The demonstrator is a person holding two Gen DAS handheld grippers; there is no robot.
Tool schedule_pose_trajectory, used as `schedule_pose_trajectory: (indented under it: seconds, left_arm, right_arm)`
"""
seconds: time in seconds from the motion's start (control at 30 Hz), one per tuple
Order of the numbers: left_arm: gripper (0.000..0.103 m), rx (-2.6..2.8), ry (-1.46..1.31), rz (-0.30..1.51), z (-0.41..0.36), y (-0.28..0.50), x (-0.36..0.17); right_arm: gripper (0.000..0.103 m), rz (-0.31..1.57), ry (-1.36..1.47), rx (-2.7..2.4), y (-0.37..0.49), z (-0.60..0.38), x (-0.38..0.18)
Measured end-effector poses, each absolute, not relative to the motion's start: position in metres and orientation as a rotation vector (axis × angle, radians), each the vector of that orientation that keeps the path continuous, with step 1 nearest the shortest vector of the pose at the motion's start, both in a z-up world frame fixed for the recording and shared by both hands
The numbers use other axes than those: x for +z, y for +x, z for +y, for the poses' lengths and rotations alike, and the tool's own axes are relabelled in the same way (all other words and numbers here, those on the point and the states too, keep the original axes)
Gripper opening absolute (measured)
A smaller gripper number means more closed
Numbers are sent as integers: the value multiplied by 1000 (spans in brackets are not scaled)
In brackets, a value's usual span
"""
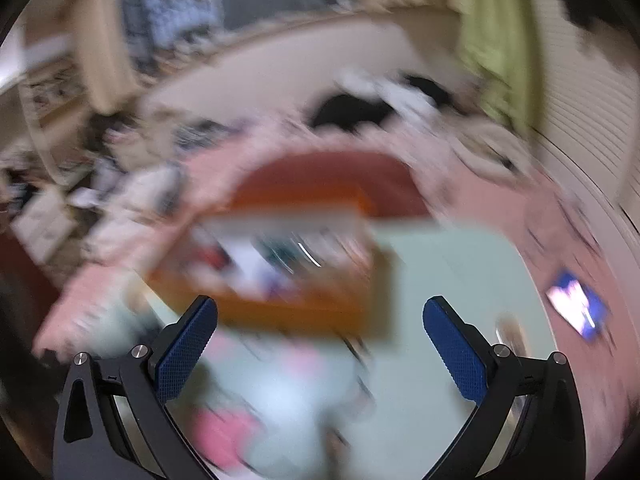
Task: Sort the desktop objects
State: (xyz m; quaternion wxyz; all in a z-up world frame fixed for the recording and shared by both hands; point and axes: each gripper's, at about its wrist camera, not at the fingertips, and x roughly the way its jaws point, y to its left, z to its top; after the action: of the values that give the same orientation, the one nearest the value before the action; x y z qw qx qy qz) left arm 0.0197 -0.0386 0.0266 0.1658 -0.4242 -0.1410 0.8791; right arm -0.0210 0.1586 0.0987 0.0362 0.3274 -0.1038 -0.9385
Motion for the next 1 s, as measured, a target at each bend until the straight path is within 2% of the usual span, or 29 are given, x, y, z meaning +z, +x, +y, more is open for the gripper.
schedule_pose_trajectory:
  seconds: [0.03, 0.1, 0.13, 0.17, 0.23, 0.27, 0.37, 0.53, 0.6, 0.63, 0.7, 0.73, 0.77, 0.8, 0.87, 1.0]
  left_arm:
    - [44, 2511, -1205, -402, -32, 23, 19]
    - [72, 2564, -1189, -339, -18, 34, 16]
    - [76, 2598, -1165, -299, -14, 39, 20]
    - [82, 2652, -1103, -259, -12, 48, 28]
    - [94, 2703, -1000, -266, -16, 57, 41]
    - [100, 2715, -953, -287, -21, 60, 45]
    - [101, 2722, -857, -386, -34, 67, 55]
    - [101, 2703, -871, -459, -40, 60, 56]
    - [101, 2697, -890, -458, -40, 57, 51]
    - [101, 2696, -891, -454, -39, 58, 50]
    - [101, 2695, -881, -448, -42, 63, 48]
    - [101, 2696, -876, -447, -42, 65, 47]
    - [101, 2696, -872, -448, -41, 65, 47]
    - [101, 2694, -868, -452, -42, 66, 47]
    - [101, 2690, -871, -466, -43, 66, 47]
    - [101, 2681, -867, -510, -50, 63, 45]
  right_arm:
    - [103, -341, 1015, -2791, -42, 152, 111]
    - [103, -457, 1125, -2564, -96, 141, 116]
    - [102, -518, 1246, -2442, -132, 132, 105]
    - [97, -557, 1334, -2381, -154, 125, 94]
    - [86, -629, 1517, -2273, -197, 108, 67]
    - [85, -625, 1558, -2248, -210, 101, 58]
    - [85, -467, 1692, -2266, -239, 70, 35]
    - [87, 59, 1713, -2233, -255, 9, 25]
    - [88, 187, 1749, -2185, -260, -5, 19]
    - [91, 217, 1771, -2145, -265, -8, 14]
    - [88, 219, 1778, -2098, -261, -3, 7]
    - [83, 219, 1775, -2090, -264, 0, 8]
    - [52, 200, 1772, -2091, -264, 2, 9]
    - [27, 184, 1762, -2112, -265, 5, 13]
    - [29, 98, 1765, -2116, -258, 18, 18]
    - [29, -147, 1599, -2195, -234, 61, 50]
